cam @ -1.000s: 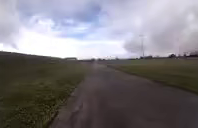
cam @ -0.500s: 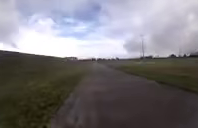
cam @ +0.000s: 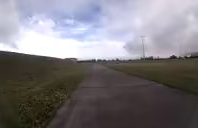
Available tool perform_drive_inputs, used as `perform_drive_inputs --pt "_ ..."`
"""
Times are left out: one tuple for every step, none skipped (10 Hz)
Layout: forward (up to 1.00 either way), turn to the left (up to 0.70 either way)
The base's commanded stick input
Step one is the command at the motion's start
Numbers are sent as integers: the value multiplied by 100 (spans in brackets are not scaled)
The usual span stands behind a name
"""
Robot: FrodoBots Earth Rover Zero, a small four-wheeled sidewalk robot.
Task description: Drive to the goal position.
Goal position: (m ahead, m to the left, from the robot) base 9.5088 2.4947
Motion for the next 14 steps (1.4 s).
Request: perform_drive_inputs --pt "70 0" --pt "70 0" --pt "70 0" --pt "70 0" --pt "70 0" --pt "70 0" --pt "70 0" --pt "70 0" --pt "70 -12" --pt "70 -23" --pt "70 -35" --pt "70 -35" --pt "70 -2" --pt "70 0"
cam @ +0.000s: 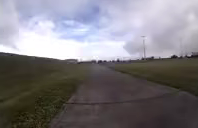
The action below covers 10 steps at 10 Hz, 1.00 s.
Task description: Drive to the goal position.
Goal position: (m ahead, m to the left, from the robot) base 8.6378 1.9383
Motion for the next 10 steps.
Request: perform_drive_inputs --pt "70 -4" --pt "70 -35" --pt "70 -35" --pt "70 -10" --pt "70 0" --pt "70 0" --pt "70 0" --pt "70 0" --pt "70 0" --pt "70 0"
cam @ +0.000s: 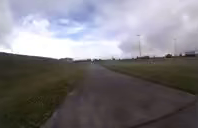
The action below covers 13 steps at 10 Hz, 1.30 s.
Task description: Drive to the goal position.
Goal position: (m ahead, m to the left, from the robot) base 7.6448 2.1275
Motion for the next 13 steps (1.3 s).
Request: perform_drive_inputs --pt "70 0" --pt "70 0" --pt "70 0" --pt "70 0" --pt "70 0" --pt "70 0" --pt "70 0" --pt "70 0" --pt "70 0" --pt "70 0" --pt "70 0" --pt "70 0" --pt "70 0"
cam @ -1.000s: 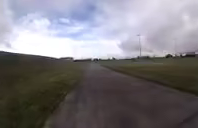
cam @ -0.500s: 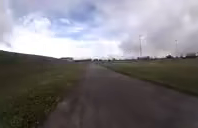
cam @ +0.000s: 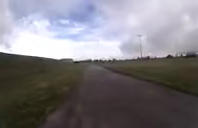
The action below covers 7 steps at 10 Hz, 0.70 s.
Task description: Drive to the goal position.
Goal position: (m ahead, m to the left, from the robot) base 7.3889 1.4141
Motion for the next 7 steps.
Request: perform_drive_inputs --pt "70 0" --pt "70 0" --pt "70 0" --pt "70 0" --pt "70 0" --pt "70 0" --pt "70 0"
